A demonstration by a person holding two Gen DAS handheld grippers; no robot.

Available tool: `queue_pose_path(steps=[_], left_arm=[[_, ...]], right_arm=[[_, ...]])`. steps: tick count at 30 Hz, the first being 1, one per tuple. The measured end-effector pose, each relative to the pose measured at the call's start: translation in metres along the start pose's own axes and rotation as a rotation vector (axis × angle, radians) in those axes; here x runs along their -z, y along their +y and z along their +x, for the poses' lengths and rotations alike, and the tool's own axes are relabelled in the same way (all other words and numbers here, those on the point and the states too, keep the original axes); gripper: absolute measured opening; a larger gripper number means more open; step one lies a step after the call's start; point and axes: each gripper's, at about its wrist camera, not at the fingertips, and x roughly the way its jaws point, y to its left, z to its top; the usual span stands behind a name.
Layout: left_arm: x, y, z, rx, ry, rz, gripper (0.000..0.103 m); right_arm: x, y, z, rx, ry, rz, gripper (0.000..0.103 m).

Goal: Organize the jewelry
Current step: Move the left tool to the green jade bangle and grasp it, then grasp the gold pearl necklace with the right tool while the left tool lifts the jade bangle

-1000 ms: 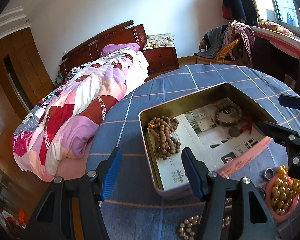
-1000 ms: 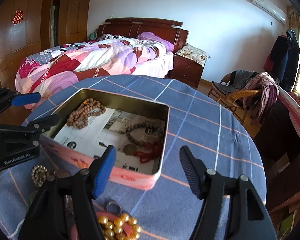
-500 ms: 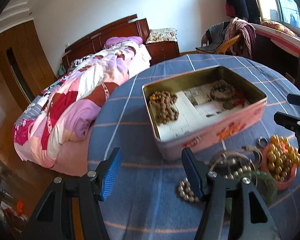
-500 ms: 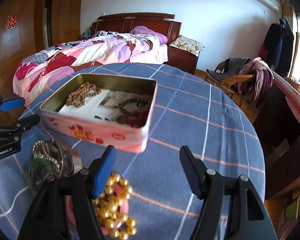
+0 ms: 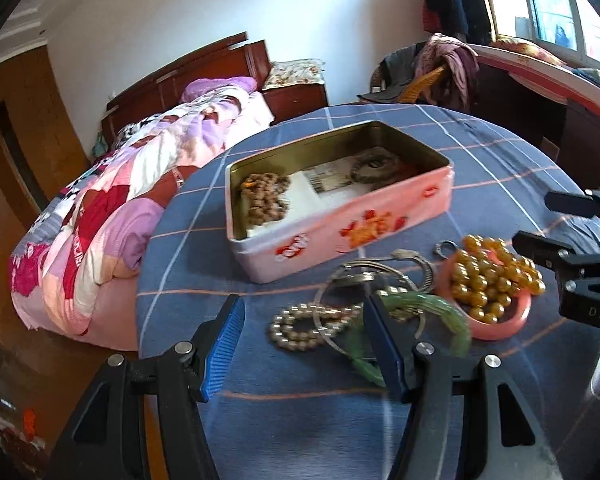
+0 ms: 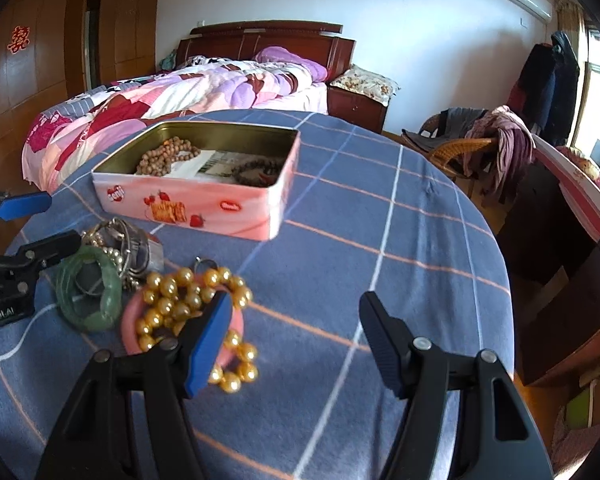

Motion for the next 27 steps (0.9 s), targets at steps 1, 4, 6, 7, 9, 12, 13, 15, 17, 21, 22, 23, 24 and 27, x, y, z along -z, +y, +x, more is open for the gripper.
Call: queue_pose_path(steps=[1,4,6,7,9,12,13,15,17,21,22,23,24,27], left_arm=[[0.001,-0.003,0.002,0.011,0.005,0.007,0.062],[0.003,-0.005,0.007,0.030,0.016,0.012,0.061],[0.004,-0.003,0.010,0.055,0.025,0.003,0.041],[0.004,-0.003,0.011,0.067,0.029,0.002,0.038],[0.006,-0.005,0.013,0.089,0.038,0.008,0.028],[0.006,-0.009,0.012,0.134,0.039,0.016,0.007],[0.006,-0.010,0.011,0.138,0.035,0.015,0.007],[0.003,-0.007,0.007,0.145,0.022,0.011,0.006],[0.000,-0.004,0.003,0.146,0.007,-0.001,0.006],[-0.009,0.010,-0.011,0.110,-0.046,-0.025,0.006],[-0.011,0.014,-0.012,0.101,-0.053,-0.034,0.006],[-0.011,0.017,-0.012,0.093,-0.055,-0.039,0.006],[-0.011,0.020,-0.012,0.081,-0.059,-0.049,0.006],[-0.009,0.025,-0.009,0.077,-0.052,-0.069,0.006]], right_arm=[[-0.001,-0.001,0.000,-0.002,0.001,0.004,0.069],[-0.003,-0.001,0.003,-0.004,0.005,0.007,0.069],[-0.002,0.001,0.004,-0.007,0.008,0.002,0.069],[-0.001,0.003,0.005,-0.007,0.010,-0.002,0.069],[0.000,0.004,0.007,-0.009,0.014,-0.006,0.069],[0.001,0.004,0.006,-0.011,0.015,-0.003,0.069],[0.001,0.003,0.006,-0.012,0.014,0.001,0.069],[0.001,0.002,0.006,-0.013,0.010,0.009,0.069],[0.000,0.000,0.004,-0.015,0.002,0.014,0.069],[-0.002,0.000,-0.002,-0.036,-0.023,0.013,0.069],[-0.003,0.001,-0.003,-0.047,-0.027,0.012,0.069],[-0.004,0.003,-0.003,-0.057,-0.029,0.008,0.069],[-0.005,0.004,-0.003,-0.065,-0.030,0.003,0.069],[-0.006,0.012,-0.001,-0.093,-0.018,-0.021,0.068]])
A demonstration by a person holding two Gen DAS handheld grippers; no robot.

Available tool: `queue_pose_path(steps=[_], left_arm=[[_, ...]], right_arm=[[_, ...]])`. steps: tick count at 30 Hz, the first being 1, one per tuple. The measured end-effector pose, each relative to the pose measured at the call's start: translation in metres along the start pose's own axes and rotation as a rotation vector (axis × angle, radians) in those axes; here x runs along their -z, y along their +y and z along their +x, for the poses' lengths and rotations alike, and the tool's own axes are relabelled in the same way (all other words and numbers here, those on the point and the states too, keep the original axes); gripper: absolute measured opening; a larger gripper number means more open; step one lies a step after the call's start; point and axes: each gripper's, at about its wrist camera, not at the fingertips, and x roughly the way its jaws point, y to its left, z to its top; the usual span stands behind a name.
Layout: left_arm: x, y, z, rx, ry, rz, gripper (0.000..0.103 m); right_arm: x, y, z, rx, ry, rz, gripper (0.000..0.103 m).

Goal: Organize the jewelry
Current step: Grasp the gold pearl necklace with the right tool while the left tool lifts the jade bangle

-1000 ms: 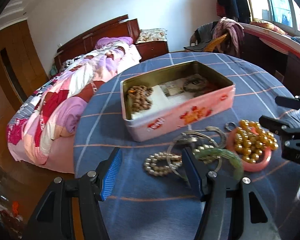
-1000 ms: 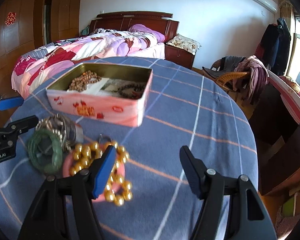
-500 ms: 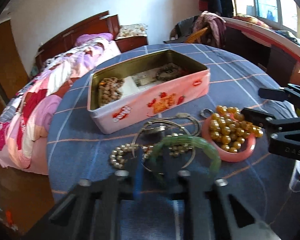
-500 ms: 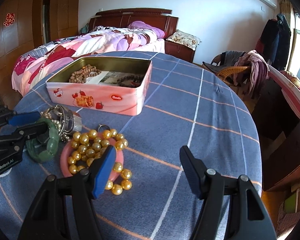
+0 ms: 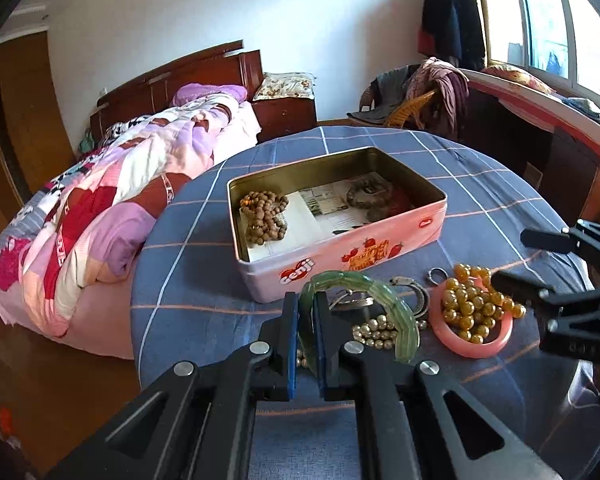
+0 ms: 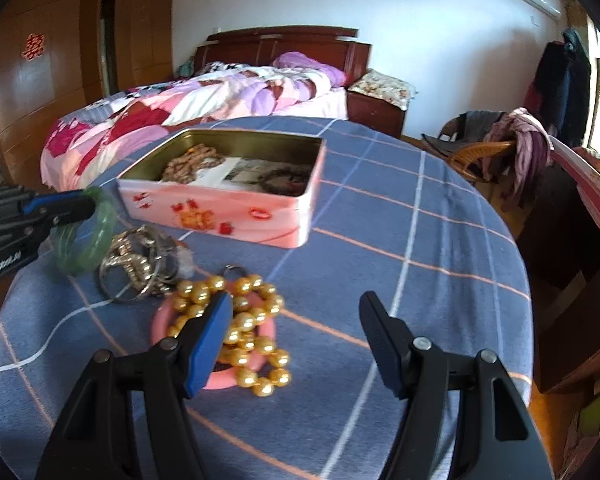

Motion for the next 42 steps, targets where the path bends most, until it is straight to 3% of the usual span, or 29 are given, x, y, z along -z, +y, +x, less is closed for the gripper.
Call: queue_pose_path(steps=[4,6,8,11,16,42], left_arm=[[0.003,-0.002,0.006,0.012,0.018,0.006,0.006],[0.004,-0.003,0.007,0.016,0.021,0.011,0.006],[0.004,-0.002,0.007,0.016,0.020,0.009,0.006],[0.004,0.001,0.006,0.012,0.017,0.000,0.006],[0.003,0.003,0.005,0.013,0.012,-0.004,0.006],[-0.019,0.020,-0.010,0.025,-0.049,-0.036,0.006]], right_arm=[[0.004,0.014,0.006,-0.038,0.028,-0.051,0.058],[0.008,0.018,0.013,-0.066,0.067,-0.064,0.039],[0.010,0.018,0.014,-0.073,0.073,-0.069,0.037],[0.009,0.017,0.009,-0.076,0.055,-0.068,0.023],[0.007,0.015,0.003,-0.086,0.030,-0.064,0.013],[-0.027,0.010,-0.029,-0.109,-0.125,-0.034,0.013]])
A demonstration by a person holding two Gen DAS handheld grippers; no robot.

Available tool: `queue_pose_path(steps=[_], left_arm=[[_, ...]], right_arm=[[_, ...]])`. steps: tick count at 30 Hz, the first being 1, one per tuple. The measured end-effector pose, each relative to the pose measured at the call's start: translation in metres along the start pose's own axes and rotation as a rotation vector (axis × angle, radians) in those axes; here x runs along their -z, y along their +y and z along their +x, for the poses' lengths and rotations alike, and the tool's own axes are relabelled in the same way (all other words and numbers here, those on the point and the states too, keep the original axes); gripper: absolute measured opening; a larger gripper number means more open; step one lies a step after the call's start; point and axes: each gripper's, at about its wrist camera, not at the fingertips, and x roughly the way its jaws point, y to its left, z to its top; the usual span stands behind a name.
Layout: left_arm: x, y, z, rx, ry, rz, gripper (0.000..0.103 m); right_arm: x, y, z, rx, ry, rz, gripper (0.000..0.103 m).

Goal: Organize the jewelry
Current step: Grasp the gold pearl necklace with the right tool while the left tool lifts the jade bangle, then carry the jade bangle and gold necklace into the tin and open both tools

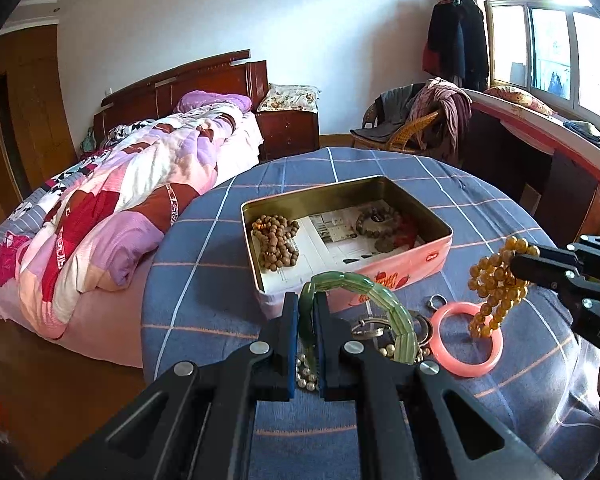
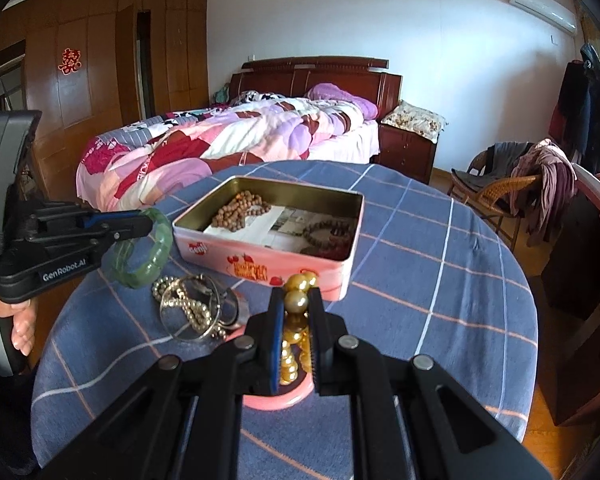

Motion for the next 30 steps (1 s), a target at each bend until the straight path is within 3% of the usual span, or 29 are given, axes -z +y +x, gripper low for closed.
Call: queue_pose_path(steps=[19,30], left_arm=[[-0.046,0.001,0.008,0.015,-0.023,0.063,0.006],[-0.070,0.013,0.038,-0.029,0.001,0.088,0.006]], right_arm=[[-0.042,-0.006,0.004,-0.003,-0.072,-0.019,0.013],[-0.068,-0.012,0.027,0.000,-0.066,-0.034,0.013]])
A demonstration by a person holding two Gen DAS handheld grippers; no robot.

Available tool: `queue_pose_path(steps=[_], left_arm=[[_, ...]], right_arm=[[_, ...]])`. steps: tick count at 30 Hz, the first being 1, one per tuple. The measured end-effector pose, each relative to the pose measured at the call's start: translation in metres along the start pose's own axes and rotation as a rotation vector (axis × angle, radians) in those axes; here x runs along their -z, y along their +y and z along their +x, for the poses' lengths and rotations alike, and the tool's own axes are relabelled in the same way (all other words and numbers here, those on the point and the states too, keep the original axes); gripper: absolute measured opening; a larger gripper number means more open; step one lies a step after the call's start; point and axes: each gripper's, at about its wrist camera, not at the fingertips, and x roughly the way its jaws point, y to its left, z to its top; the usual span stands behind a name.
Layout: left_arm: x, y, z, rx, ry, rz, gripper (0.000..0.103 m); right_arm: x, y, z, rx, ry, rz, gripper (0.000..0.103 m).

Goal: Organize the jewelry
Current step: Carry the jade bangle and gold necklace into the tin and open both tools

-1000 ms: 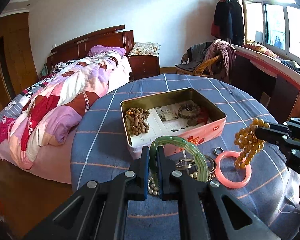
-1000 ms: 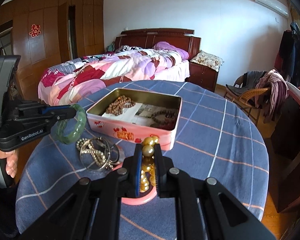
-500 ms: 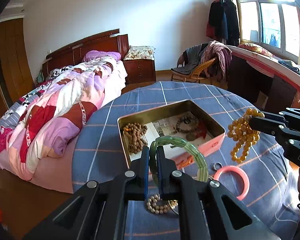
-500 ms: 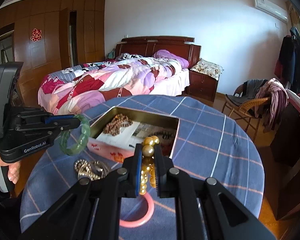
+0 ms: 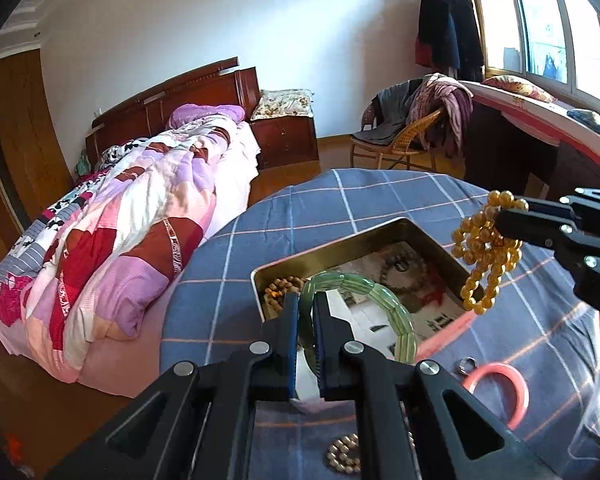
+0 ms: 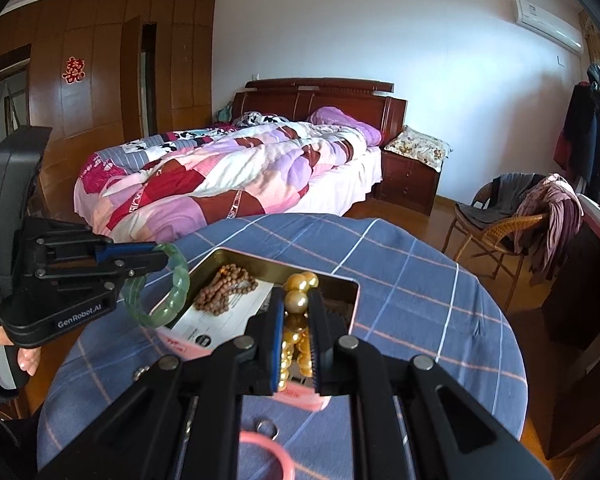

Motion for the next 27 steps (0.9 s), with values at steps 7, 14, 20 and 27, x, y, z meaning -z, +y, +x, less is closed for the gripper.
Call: queue_pose_path(steps=[7,14,20,27], left_arm=[[-0.008,0.002,0.027,-0.008,0.035,0.005,0.006],[-0.012,0.000,0.047,-0.019,0.054,0.014,0.006],[-0.011,-0.001,0.062,-0.033,0.070,0.011,0.006],[-0.008,0.003,0.076,-0.044,0.086,0.004,0.006]], right_arm=[[-0.010,-0.001,0.020,0.013,0.014,-0.012,0.013],[-0.012,-0.006,0.044,0.029,0.056,-0.020,0.013],[-0.011,-0.011,0.062,0.047,0.080,-0.008,0.013],[-0.005,-0.012,0.078,0.055,0.120,-0.004,0.013]])
